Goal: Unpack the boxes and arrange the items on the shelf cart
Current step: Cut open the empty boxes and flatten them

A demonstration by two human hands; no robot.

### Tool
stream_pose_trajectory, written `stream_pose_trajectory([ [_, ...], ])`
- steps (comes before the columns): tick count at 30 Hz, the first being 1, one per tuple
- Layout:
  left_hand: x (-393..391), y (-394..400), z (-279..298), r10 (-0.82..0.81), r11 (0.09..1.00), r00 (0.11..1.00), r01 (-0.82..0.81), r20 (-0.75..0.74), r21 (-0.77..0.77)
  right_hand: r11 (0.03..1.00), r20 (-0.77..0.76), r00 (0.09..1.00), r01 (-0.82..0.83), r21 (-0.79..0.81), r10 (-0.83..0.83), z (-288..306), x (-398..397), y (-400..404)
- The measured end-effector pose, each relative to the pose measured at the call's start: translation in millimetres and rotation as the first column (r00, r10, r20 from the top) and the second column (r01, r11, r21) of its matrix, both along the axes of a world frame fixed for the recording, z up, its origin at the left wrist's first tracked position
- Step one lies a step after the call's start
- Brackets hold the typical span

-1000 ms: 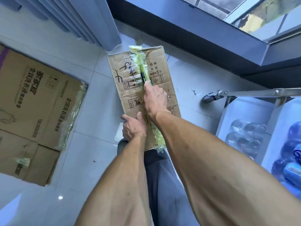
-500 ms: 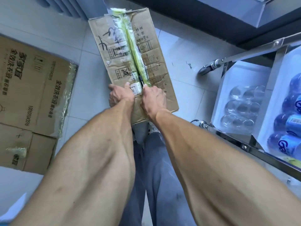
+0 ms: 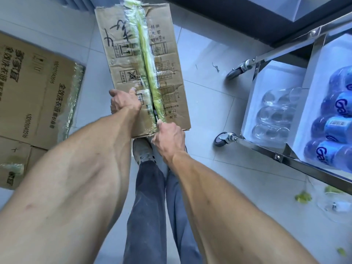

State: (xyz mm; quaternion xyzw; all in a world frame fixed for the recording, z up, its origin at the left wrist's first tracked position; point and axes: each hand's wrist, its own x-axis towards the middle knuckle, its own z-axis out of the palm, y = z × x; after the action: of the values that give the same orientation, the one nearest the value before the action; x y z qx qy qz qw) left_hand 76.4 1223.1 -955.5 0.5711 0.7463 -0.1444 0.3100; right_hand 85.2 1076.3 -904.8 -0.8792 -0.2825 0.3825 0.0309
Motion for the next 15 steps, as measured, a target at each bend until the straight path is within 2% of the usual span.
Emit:
stream_pose_trajectory([
  [3,-2.7,1.5,11.9,-0.034,0.999,0.999,0.034,-0.026,0.027,0.998,-0.013,0.999,0.042,0.049,-0.041,8.3,3.4,-12.8],
  [5,-3.5,-1.6,20.9,-0.092,0.994,0.995,0.095,-0.040,0.057,0.995,0.073,0.995,0.064,0.078,-0.069,13.2,5.6,-21.5],
  [8,0.9,-14.0,27.9,-0.170,0.984,0.985,0.169,0.021,0.056,0.992,0.167,0.981,0.088,0.088,-0.102,18.5,8.5,-30.3],
  [11,6.6,-28.5,30.8,-0.213,0.977,0.976,0.211,0.048,0.043,0.992,0.126,0.985,0.112,0.052,-0.118,21.6,9.9,-34.3],
  [15,14.0,-41.4,35.6,-0.179,0.984,0.983,0.180,0.049,-0.009,0.982,0.037,0.981,0.189,0.012,-0.190,24.4,2.6,-44.9],
])
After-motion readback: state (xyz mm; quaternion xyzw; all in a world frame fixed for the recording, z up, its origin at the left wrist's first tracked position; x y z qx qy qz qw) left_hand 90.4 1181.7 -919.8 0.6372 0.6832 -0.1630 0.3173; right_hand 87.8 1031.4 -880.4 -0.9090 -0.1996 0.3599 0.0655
